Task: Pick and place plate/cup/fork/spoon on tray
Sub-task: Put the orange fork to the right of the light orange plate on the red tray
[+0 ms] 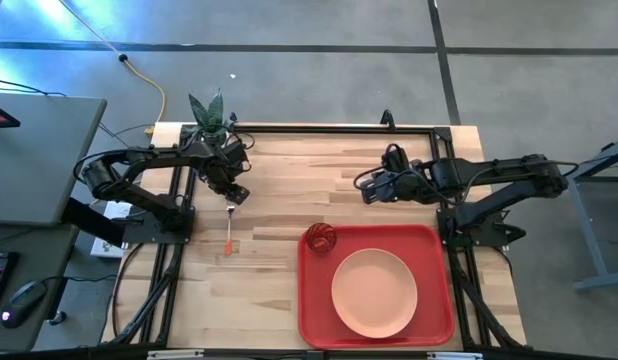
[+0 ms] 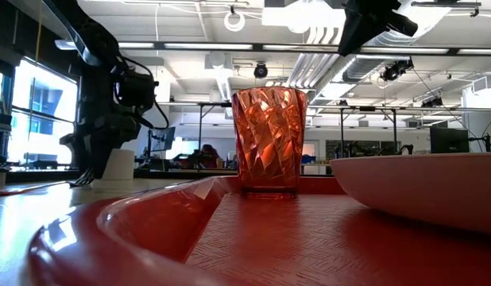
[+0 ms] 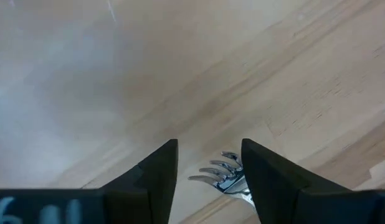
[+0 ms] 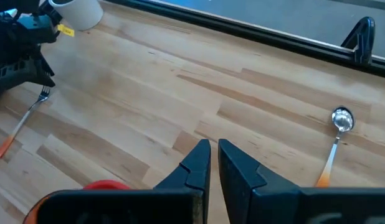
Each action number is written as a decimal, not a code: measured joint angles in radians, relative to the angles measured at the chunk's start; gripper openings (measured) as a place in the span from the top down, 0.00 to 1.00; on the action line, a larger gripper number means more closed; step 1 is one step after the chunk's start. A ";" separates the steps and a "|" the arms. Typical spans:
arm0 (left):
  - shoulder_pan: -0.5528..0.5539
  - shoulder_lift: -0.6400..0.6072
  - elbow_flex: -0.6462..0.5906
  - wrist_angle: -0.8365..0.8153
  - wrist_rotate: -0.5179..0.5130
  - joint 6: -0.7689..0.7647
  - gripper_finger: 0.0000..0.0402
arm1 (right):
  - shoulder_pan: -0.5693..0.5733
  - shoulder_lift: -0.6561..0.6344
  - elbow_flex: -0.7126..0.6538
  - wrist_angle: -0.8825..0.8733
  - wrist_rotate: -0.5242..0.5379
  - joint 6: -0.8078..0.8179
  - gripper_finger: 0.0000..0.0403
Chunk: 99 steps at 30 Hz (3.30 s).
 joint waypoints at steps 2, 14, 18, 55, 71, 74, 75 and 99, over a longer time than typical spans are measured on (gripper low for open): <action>0.000 0.000 0.000 -0.007 0.000 0.000 0.63 | 0.000 0.000 0.000 0.006 -0.003 0.000 0.94; 0.000 0.000 0.000 -0.008 -0.008 0.018 0.84 | 0.000 0.000 0.000 0.010 0.017 0.010 0.94; 0.000 0.000 0.000 -0.008 -0.009 0.016 0.90 | 0.000 0.000 0.000 0.010 0.017 0.024 0.94; -0.254 -0.267 0.314 0.772 -0.080 -0.150 1.00 | -0.079 0.068 -0.001 0.624 -0.192 -0.352 0.68; -0.370 -0.080 0.314 1.122 -0.013 -0.166 1.00 | -0.151 0.069 -0.001 0.720 -0.468 -0.317 0.71; -0.382 -0.042 0.314 1.133 -0.058 -0.218 1.00 | -0.133 0.072 -0.001 0.674 -0.411 -0.307 0.75; -0.386 -0.029 0.314 1.145 -0.061 -0.228 1.00 | -0.129 0.072 -0.001 0.666 -0.403 -0.306 0.75; -0.423 0.009 0.313 1.185 -0.071 -0.183 1.00 | -0.089 0.142 0.000 0.656 -0.352 -0.246 0.77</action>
